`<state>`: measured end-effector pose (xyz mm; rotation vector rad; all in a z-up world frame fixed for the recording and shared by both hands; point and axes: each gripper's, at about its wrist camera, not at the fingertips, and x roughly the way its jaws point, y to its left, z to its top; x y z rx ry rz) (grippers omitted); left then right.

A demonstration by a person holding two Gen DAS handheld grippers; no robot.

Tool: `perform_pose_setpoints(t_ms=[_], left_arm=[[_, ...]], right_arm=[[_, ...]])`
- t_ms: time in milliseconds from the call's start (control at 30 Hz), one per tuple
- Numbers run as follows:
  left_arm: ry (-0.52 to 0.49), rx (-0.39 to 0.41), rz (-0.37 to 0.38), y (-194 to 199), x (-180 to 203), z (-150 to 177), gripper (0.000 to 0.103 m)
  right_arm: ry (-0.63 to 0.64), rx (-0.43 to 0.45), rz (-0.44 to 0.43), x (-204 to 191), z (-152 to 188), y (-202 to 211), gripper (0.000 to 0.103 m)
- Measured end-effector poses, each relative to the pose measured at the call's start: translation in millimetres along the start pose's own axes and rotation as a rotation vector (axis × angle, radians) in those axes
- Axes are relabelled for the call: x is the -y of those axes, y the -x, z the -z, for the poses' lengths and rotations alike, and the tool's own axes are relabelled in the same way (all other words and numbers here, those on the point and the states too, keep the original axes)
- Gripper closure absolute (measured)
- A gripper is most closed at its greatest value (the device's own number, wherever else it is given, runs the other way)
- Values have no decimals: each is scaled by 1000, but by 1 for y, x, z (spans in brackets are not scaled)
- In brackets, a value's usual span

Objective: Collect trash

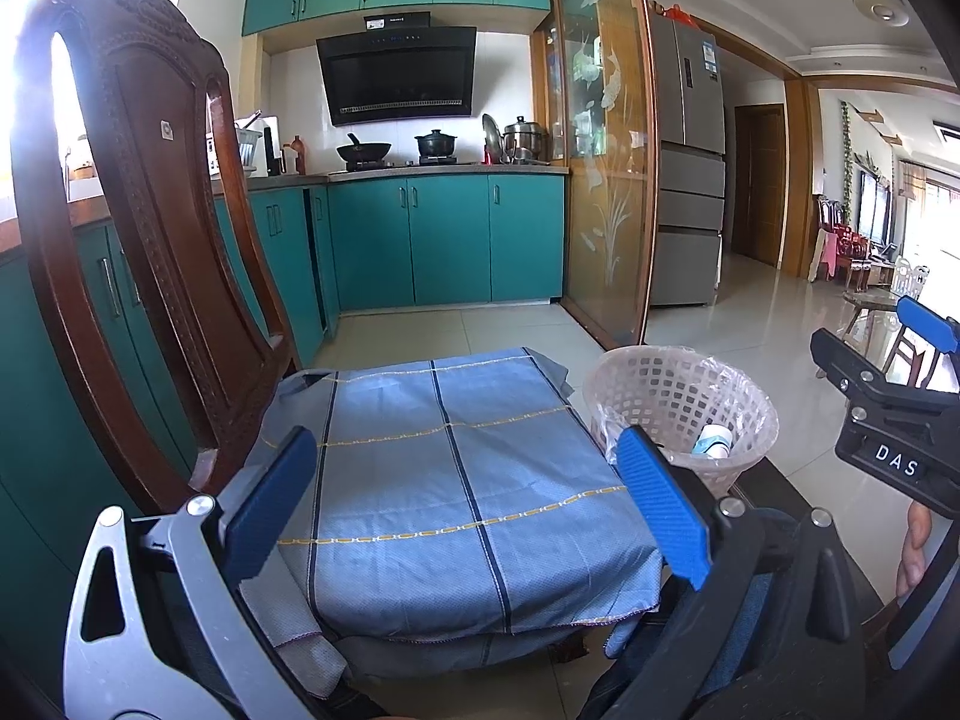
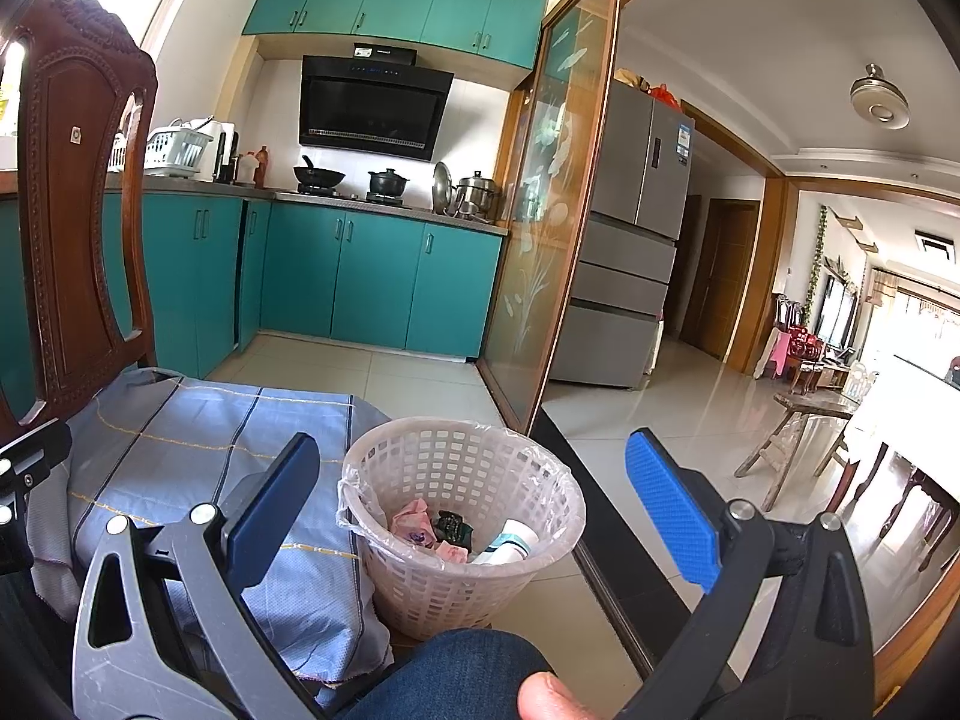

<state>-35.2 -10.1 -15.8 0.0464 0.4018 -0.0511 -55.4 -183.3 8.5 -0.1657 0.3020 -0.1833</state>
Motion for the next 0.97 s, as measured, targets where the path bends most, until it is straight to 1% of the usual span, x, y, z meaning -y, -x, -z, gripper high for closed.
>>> perform_pose_setpoints(t_ms=[533, 967], left_arm=[[-2, -18, 12, -8, 2, 1, 3], [12, -39, -2, -11, -1, 3, 3]], right_arm=[[-2, -18, -8, -2, 0, -9, 3], [-2, -27, -10, -2, 2, -13, 3]])
